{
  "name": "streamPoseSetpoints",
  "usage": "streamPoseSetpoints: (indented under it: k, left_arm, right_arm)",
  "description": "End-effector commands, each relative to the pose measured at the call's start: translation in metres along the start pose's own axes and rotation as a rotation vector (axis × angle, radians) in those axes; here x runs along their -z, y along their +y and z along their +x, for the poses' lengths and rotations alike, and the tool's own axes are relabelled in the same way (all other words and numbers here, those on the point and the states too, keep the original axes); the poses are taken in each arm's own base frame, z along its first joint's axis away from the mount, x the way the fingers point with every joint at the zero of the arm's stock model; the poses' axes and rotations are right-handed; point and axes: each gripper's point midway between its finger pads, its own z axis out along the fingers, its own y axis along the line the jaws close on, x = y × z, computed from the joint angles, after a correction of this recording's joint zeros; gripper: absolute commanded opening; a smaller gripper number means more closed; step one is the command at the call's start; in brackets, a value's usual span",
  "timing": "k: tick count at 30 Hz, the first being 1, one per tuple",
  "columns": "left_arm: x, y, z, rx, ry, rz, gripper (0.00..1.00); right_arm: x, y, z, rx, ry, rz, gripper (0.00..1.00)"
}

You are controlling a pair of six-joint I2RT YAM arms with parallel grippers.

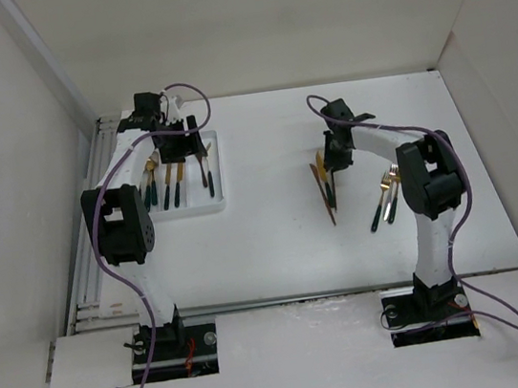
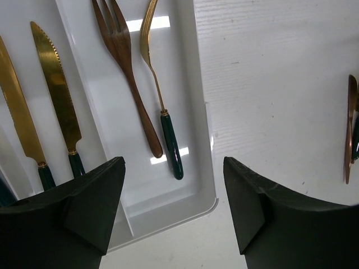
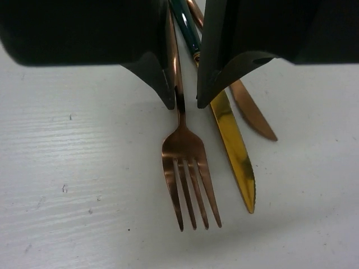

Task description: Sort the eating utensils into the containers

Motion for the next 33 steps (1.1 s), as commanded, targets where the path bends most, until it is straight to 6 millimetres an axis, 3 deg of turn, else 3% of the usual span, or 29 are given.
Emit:
streamPoseSetpoints:
  k: [1,5,6,7,8,11,12,15,16,17,19,20,21,23,24,28,33]
  left_arm:
    - [0.024,-0.012,-0.011,-0.037,-0.061,0.022,0.68]
    - [0.022,-0.011,-0.008,-0.034,-0.052,0.021,0.68]
    - [0.026,-0.013,-0.009,-0.037,-0.061,0.022,0.68]
    - [0.026,-0.013,-0.011,-0.04,-0.069,0.023,0.68]
    - [0.026,-0.013,-0.011,-0.04,-0.069,0.023,0.68]
    - [0.028,-0.022,-0.012,-0.067,-0.074,0.04,0.68]
    - [0.027,-0.025,-0.01,-0.095,-0.071,0.044,0.68]
    - [0.029,-0.065,-0.001,-0.211,-0.053,0.141,0.71]
    - [0.031,-0.08,0.002,-0.246,-0.051,0.179,0.73]
    - [0.029,-0.11,0.014,-0.299,-0.027,0.265,0.74]
    - [0.035,-0.142,0.025,-0.377,-0.001,0.37,0.74]
    - [0.037,-0.16,0.033,-0.401,0.023,0.456,0.74]
    - [0.04,-0.18,0.042,-0.438,0.038,0.507,0.74]
    - [0.046,-0.206,0.048,-0.483,0.052,0.571,0.75]
    - [0.045,-0.212,0.049,-0.491,0.057,0.589,0.75]
    - [0.058,-0.232,0.048,-0.527,0.042,0.668,0.78]
    - [0.053,-0.229,0.054,-0.493,0.057,0.655,0.79]
  right_arm:
    - [-0.006,0.005,0.014,0.027,0.055,0.007,0.28]
    - [-0.013,0.003,0.018,0.01,0.072,0.018,0.17]
    - [-0.013,0.003,0.018,0.01,0.072,0.018,0.12]
    - [-0.013,0.003,0.018,0.01,0.072,0.018,0.0]
    - [-0.01,0.003,0.019,0.001,0.071,0.017,0.0]
    - [0.011,0.002,-0.005,-0.023,-0.047,0.05,0.0]
    - [0.032,0.003,-0.02,-0.031,-0.112,0.046,0.0]
    - [0.073,0.0,-0.053,-0.059,-0.281,0.078,0.0]
    - [0.102,0.01,-0.07,-0.078,-0.364,0.039,0.0]
    - [0.118,0.021,-0.076,-0.086,-0.408,0.011,0.0]
    - [0.156,0.047,-0.097,-0.127,-0.507,-0.095,0.0]
    - [0.162,0.061,-0.099,-0.132,-0.516,-0.143,0.0]
    - [0.174,0.088,-0.097,-0.12,-0.515,-0.231,0.0]
    - [0.189,0.125,-0.094,-0.139,-0.494,-0.352,0.0]
    - [0.184,0.133,-0.087,-0.143,-0.465,-0.37,0.0]
    - [0.196,0.174,-0.083,-0.153,-0.432,-0.502,0.0]
    - [0.198,0.2,-0.073,-0.165,-0.374,-0.589,0.0]
